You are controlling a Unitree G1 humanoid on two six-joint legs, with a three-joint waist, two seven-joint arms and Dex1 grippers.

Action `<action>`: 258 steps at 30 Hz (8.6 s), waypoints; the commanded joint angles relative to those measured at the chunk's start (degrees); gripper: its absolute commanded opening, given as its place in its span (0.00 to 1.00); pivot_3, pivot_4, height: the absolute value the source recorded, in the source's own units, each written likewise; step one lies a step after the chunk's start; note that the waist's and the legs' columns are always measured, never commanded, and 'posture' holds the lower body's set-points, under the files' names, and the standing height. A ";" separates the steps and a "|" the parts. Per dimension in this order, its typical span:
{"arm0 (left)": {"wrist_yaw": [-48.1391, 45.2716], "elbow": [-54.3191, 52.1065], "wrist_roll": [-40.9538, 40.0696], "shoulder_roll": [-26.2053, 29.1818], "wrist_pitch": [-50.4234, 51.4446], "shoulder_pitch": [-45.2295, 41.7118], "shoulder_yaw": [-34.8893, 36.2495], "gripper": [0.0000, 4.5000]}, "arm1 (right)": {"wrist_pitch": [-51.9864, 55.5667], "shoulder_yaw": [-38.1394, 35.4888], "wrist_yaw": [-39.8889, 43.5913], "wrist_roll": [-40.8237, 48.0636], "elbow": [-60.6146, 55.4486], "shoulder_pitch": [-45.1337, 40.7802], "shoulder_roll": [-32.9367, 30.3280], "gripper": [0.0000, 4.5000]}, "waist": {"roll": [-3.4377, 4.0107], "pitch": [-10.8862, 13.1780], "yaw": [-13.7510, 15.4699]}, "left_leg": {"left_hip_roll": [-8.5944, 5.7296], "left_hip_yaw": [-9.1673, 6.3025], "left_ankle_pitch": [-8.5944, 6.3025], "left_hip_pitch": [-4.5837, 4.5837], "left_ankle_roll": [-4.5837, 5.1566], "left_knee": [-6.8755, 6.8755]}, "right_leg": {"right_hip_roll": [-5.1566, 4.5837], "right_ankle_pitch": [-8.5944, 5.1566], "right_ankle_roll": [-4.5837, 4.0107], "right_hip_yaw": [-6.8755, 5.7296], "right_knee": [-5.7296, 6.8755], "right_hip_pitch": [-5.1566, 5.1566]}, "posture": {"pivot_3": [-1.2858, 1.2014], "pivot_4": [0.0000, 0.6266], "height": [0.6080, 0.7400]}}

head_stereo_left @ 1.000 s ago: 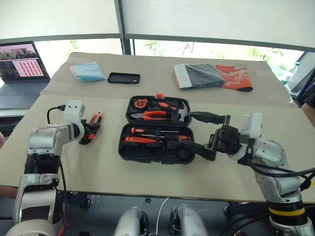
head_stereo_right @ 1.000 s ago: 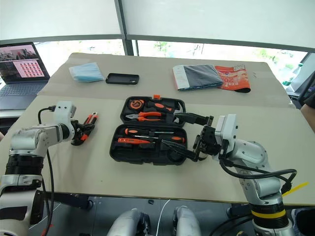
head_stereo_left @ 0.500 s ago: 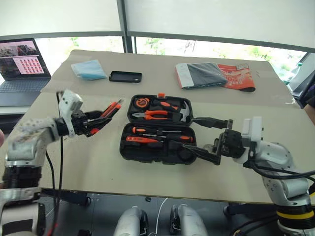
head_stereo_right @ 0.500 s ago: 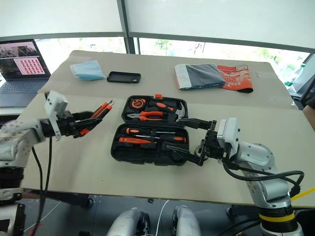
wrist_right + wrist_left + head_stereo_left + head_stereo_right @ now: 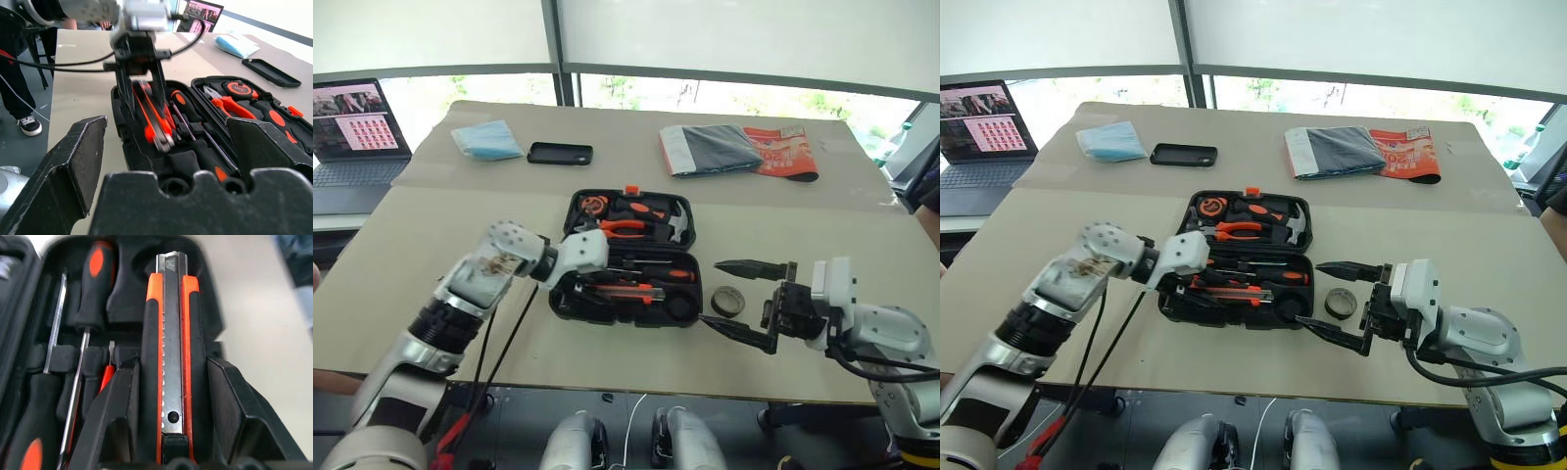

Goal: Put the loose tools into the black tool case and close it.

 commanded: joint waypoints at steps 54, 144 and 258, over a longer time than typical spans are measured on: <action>0.25 11.23 -1.62 -5.37 -18.85 9.63 10.98 0.01 | 0.30 -1.39 -3.94 0.72 -1.02 2.88 3.24 1.00 | 0.05 -0.03 0.42 | -0.04 -0.07 -0.08 0.00 0.17 0.12 | -0.24 0.01 0.06 -0.07 0.00 0.10 | 0.52 0.24 1.00; -9.37 -7.61 -27.76 -0.38 -20.02 29.03 30.74 1.00 | 17.32 16.31 -1.10 -23.55 9.76 -10.14 -14.25 0.89 | 1.22 -0.78 0.05 | -0.06 0.06 -0.55 -0.08 0.35 -0.08 | -0.37 0.05 0.42 -0.13 -0.79 0.10 | 0.52 0.24 1.00; 18.08 7.33 -17.71 10.94 36.44 6.05 25.54 0.83 | 52.15 7.31 -3.72 -6.22 16.97 -33.05 -2.30 0.86 | 0.87 -0.53 -1.11 | -0.01 0.06 -0.17 0.00 -0.13 -0.04 | -0.56 0.11 0.17 -0.10 -0.08 -0.07 | 0.52 0.24 1.00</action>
